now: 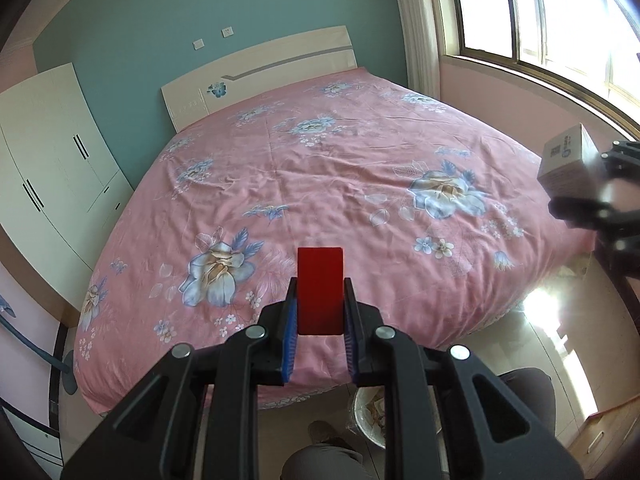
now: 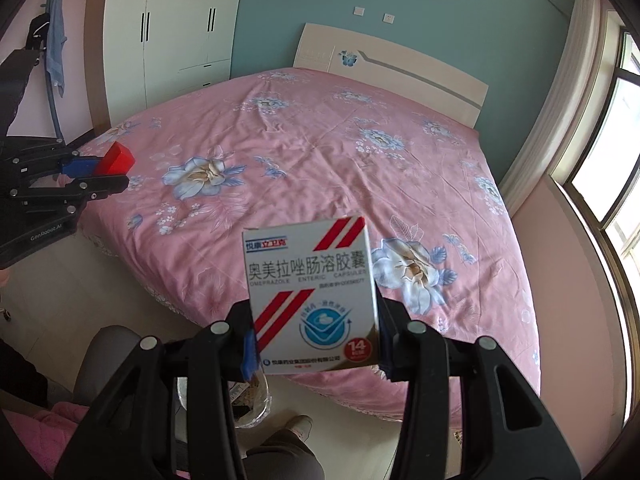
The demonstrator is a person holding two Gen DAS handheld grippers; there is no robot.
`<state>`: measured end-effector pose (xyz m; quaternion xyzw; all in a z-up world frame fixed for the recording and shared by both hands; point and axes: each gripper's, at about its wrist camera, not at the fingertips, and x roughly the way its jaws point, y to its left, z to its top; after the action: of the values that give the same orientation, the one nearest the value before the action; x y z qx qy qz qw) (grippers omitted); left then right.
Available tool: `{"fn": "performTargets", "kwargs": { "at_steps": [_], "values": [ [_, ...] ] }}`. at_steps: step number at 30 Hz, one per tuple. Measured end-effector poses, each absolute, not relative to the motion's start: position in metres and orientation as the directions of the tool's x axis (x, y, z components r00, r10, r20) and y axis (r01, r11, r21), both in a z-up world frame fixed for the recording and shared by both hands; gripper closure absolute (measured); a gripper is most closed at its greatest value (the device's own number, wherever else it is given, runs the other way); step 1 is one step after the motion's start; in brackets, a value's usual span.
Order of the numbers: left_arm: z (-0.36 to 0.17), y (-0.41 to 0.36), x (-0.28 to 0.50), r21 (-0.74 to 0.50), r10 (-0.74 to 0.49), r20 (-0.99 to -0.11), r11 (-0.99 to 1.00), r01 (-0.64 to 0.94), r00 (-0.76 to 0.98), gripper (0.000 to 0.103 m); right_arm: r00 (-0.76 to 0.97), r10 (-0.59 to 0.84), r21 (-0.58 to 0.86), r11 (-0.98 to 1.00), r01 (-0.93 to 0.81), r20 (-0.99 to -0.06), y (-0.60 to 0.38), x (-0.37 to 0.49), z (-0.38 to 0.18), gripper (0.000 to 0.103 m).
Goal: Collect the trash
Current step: 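Carry the red block and medicine box with both tools to the trash bin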
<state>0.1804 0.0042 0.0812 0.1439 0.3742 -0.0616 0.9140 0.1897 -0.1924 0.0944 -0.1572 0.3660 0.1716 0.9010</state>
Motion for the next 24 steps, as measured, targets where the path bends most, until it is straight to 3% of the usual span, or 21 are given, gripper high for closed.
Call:
{"fn": "performTargets", "kwargs": {
  "at_steps": [10,24],
  "values": [
    [-0.031,0.017,0.179,0.188,0.008,-0.818,0.948,0.255,0.575,0.081,0.538,0.215,-0.097,0.865,-0.492,-0.815,-0.177,0.184,-0.002,0.058],
    [-0.126,0.018,0.182,0.140,0.006,-0.905,0.949,0.284,0.426,0.081,0.371,0.215,-0.009,0.856,-0.517,-0.903,-0.159,0.188,-0.103,0.058]
  ]
}}
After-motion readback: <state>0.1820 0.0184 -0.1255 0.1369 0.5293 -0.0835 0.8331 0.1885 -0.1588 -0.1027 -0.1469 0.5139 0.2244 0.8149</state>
